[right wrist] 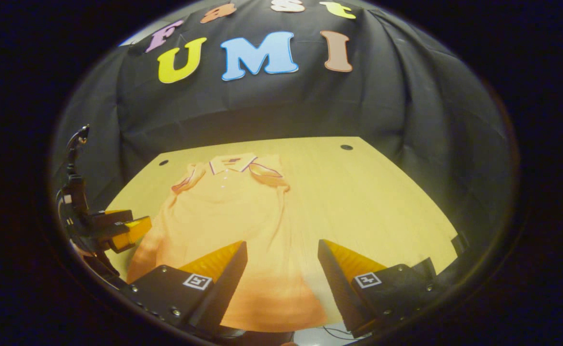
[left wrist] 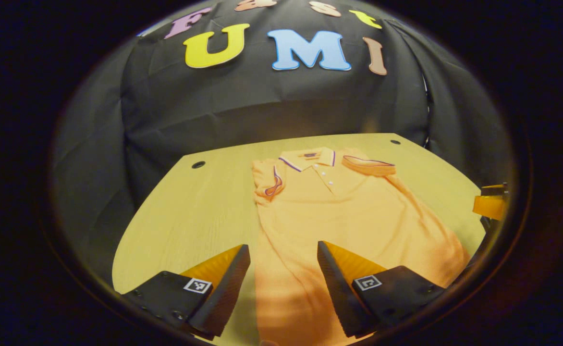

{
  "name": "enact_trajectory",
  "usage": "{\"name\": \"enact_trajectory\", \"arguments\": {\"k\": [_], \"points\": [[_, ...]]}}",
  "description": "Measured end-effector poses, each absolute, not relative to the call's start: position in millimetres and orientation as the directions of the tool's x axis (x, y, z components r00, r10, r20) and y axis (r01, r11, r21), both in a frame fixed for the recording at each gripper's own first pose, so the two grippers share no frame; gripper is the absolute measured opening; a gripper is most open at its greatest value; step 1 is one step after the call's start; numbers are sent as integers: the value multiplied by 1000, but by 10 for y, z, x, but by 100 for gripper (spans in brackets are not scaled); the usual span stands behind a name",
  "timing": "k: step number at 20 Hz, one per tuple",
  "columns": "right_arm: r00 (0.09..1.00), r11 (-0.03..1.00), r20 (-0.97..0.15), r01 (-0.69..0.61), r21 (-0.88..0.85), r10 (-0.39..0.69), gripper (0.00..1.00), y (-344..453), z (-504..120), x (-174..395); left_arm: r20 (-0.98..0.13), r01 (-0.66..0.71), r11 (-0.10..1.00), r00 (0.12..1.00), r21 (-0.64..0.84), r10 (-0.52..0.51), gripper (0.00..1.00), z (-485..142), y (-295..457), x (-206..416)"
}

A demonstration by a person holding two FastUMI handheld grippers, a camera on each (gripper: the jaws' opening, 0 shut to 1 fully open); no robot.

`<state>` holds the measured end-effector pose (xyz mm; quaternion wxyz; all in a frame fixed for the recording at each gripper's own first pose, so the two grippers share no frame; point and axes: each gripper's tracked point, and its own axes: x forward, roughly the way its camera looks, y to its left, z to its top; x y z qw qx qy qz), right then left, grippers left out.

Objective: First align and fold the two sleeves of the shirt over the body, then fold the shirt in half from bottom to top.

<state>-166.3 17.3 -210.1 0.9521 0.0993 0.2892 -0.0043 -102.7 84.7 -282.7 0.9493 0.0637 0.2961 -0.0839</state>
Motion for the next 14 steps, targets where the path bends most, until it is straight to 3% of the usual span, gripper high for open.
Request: {"name": "enact_trajectory", "arguments": {"k": [14], "points": [[705, 990, -707, 46, 135, 64, 92, 155, -2910, -2316, -672, 165, 985, 734, 42, -94, 94, -3271, 1392, -2385]]}}
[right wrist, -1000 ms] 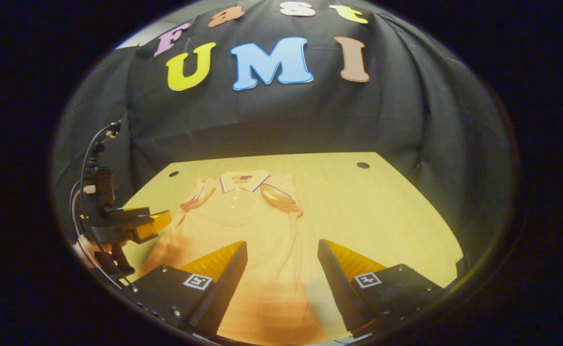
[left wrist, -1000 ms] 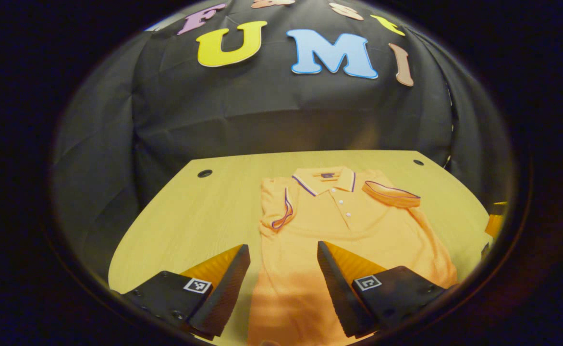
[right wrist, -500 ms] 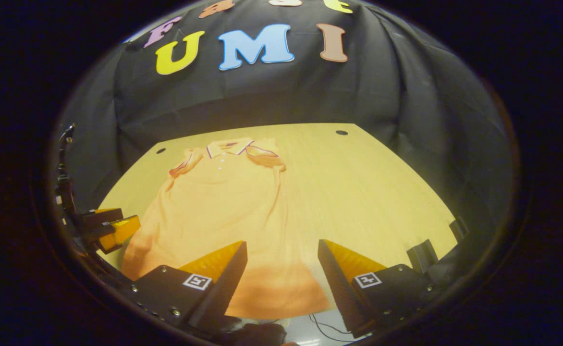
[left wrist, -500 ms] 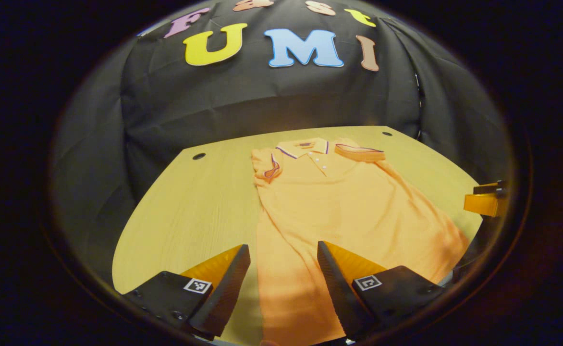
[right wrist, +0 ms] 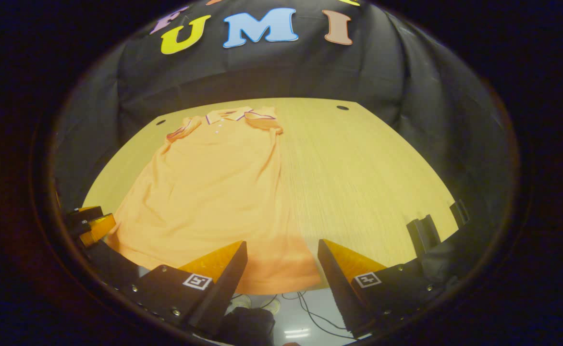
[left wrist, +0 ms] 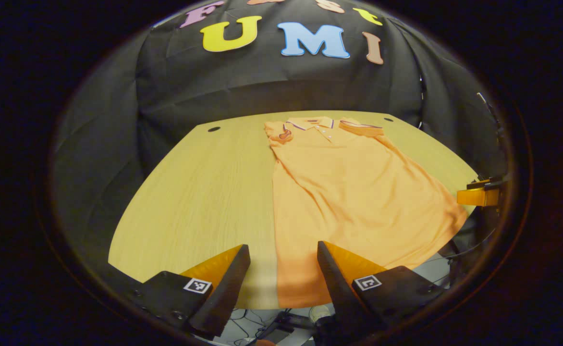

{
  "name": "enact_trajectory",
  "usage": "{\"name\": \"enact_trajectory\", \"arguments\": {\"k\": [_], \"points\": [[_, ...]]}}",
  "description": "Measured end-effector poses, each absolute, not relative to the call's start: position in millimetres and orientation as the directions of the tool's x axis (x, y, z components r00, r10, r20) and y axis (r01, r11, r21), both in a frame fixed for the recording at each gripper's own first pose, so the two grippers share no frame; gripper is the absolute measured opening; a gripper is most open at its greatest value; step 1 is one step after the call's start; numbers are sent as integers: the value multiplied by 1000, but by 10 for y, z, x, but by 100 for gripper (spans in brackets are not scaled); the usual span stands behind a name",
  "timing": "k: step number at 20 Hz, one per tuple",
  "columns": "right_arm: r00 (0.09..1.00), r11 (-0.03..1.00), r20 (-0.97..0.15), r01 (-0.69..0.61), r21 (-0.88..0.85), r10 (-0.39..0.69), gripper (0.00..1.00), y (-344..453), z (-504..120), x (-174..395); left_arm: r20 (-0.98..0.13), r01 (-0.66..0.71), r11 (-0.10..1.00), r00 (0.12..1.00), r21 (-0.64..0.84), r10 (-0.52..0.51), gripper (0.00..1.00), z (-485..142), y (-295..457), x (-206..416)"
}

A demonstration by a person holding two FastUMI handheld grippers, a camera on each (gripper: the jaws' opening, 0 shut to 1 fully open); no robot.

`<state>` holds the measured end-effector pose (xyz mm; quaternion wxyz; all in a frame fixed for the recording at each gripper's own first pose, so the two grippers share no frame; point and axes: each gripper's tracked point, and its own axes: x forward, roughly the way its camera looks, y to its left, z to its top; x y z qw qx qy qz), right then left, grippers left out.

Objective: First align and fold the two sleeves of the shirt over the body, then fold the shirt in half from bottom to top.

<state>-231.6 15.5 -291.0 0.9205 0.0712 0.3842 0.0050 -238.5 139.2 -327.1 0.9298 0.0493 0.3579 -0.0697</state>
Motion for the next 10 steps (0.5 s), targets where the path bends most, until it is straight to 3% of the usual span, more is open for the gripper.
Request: {"name": "enact_trajectory", "arguments": {"k": [10], "points": [[685, 994, -726, 28, 109, 61, 92, 222, -3198, -2477, -664, 151, 989, 740, 8, -107, 93, -3459, 1370, -2539]]}}
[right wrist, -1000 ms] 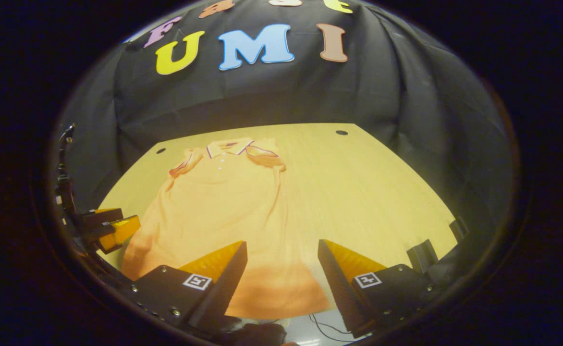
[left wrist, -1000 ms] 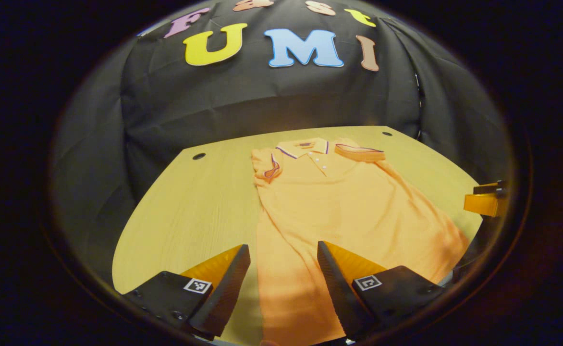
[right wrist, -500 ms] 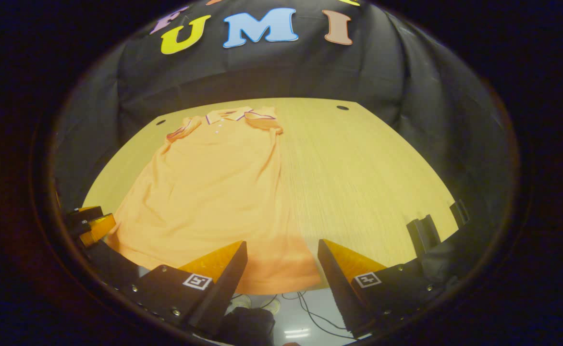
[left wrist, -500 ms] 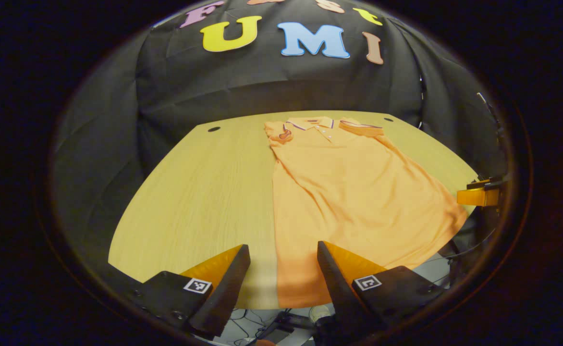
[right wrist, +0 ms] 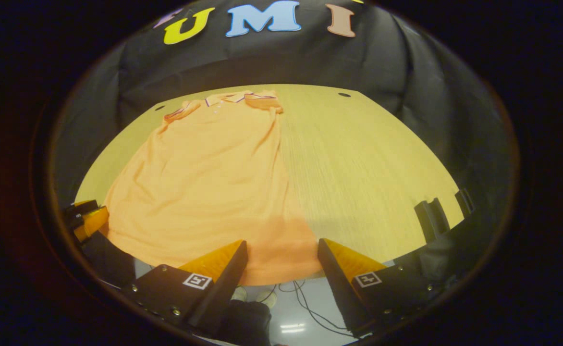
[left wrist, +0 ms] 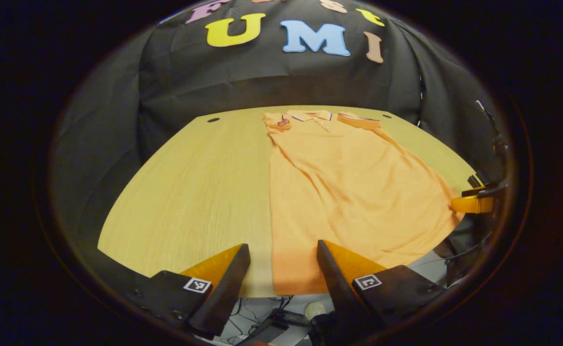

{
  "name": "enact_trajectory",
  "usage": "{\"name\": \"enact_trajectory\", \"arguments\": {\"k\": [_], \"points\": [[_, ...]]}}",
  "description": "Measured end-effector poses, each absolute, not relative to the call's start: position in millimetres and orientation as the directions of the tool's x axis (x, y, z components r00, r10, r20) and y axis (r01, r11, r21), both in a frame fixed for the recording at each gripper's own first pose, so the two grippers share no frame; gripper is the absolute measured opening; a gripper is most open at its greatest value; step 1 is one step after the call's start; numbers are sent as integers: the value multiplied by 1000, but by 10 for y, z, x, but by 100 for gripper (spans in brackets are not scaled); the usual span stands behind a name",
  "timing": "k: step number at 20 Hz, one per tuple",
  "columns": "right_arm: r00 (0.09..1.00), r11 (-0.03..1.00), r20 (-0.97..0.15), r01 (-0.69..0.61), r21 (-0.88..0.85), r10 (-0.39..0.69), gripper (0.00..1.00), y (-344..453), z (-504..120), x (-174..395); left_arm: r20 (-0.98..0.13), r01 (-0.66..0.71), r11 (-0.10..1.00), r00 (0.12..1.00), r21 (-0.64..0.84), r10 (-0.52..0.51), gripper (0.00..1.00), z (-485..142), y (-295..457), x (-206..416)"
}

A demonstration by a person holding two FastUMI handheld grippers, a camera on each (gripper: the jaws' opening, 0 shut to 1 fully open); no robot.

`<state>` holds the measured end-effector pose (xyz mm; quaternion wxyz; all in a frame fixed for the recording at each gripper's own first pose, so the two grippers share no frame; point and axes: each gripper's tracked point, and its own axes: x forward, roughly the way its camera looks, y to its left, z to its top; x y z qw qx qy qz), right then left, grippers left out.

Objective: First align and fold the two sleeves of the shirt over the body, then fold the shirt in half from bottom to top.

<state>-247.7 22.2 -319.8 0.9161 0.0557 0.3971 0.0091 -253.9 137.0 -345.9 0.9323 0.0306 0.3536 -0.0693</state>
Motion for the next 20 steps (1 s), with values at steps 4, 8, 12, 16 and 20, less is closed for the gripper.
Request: {"name": "enact_trajectory", "arguments": {"k": [4, 8, 12, 16, 20], "points": [[691, 990, -718, 22, 137, 84, 86, 248, -3233, -2461, -655, 141, 990, 749, 7, -102, 96, -3483, 1318, -2568], [697, 985, -712, 41, 166, 91, 32, 316, -3226, -2419, -652, 164, 986, 747, -6, -128, 55, -3475, 1102, -2590], [702, 985, -706, 37, 166, 92, 4, 352, -3210, -2397, -665, 120, 993, 741, -1, -90, 8, -3499, 1062, -2582], [687, 974, -708, 2, 229, 165, 0, 457, -3178, -2394, -711, 31, 996, 698, -87, -84, 6, -3473, 1086, -2539], [718, 961, -660, -42, 274, 220, 0, 447, -2911, -2373, -693, 5, 995, 717, -101, -74, 6, -3205, 1055, -2494]]}}
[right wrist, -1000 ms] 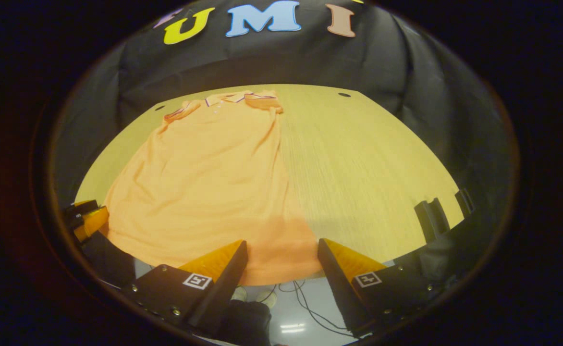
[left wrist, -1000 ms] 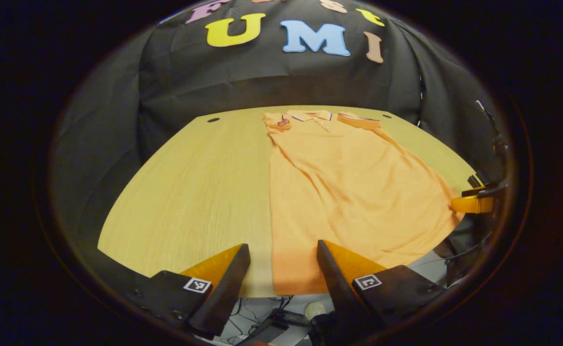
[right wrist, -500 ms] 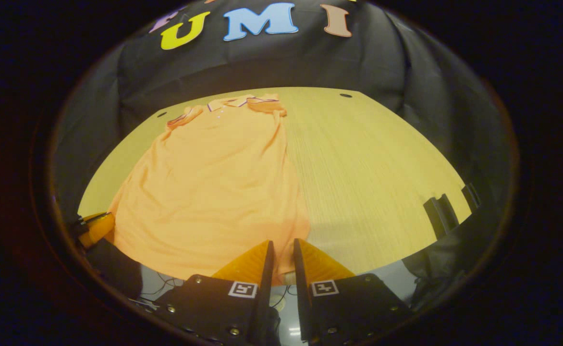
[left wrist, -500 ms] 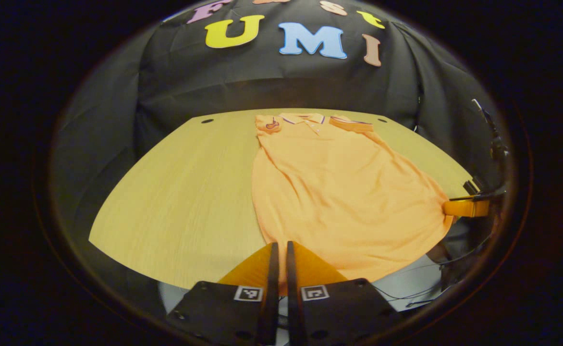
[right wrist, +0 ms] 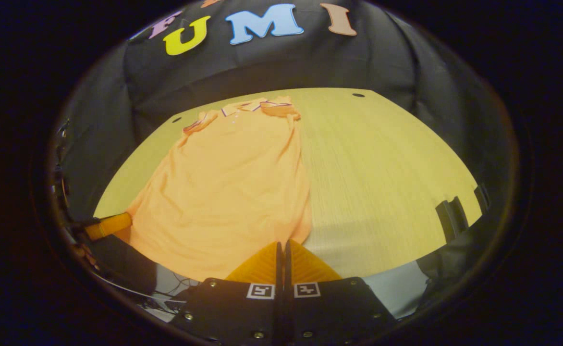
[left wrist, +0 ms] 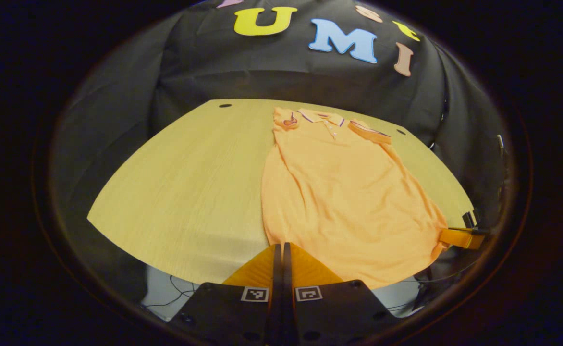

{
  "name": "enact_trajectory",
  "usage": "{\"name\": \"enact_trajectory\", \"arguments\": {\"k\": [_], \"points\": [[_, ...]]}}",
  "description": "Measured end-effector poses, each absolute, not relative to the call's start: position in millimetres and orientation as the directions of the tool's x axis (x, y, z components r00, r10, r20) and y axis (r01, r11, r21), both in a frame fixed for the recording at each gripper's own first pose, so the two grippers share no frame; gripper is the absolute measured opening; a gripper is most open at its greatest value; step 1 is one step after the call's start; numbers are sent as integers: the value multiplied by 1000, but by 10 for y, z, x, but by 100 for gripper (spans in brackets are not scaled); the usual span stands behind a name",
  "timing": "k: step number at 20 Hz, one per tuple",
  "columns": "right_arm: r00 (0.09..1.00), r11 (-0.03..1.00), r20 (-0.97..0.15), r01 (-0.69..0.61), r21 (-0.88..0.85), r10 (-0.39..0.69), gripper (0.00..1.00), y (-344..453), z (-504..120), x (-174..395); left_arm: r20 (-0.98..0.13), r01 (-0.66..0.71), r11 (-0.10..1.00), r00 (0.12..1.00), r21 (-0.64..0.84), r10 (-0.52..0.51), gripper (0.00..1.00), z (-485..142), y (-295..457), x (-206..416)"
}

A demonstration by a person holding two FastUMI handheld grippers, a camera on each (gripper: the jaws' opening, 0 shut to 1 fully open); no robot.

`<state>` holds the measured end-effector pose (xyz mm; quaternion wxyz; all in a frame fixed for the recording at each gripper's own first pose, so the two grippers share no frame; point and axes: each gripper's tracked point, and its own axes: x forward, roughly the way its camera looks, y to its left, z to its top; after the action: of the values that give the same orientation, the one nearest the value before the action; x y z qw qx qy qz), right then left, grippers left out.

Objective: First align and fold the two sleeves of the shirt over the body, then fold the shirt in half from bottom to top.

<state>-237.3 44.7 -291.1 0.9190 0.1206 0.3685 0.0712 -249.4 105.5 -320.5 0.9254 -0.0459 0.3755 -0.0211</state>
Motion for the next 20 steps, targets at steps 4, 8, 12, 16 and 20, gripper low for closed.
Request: {"name": "enact_trajectory", "arguments": {"k": [4, 8, 12, 16, 20], "points": [[771, 944, -570, -119, 307, 283, 0, 413, -2493, -2203, -646, -17, 991, 760, -130, -71, 7, -2789, 934, -2361], [805, 941, -501, -200, 274, 317, 0, 373, -2167, -1929, -589, 0, 992, 804, -127, -75, 6, -2420, 758, -2045], [840, 936, -437, -210, 284, 321, 0, 331, -1872, -1630, -548, 23, 993, 832, -115, -83, 6, -2110, 701, -1750], [874, 947, -405, -166, 275, 270, 0, 173, -1660, -1216, -511, 20, 987, 854, -160, -101, 6, -1829, 723, -1381], [904, 960, -367, -136, 244, 221, 0, 107, -1402, -733, -479, 50, 986, 869, -160, -122, 6, -1635, 784, -828]]}}
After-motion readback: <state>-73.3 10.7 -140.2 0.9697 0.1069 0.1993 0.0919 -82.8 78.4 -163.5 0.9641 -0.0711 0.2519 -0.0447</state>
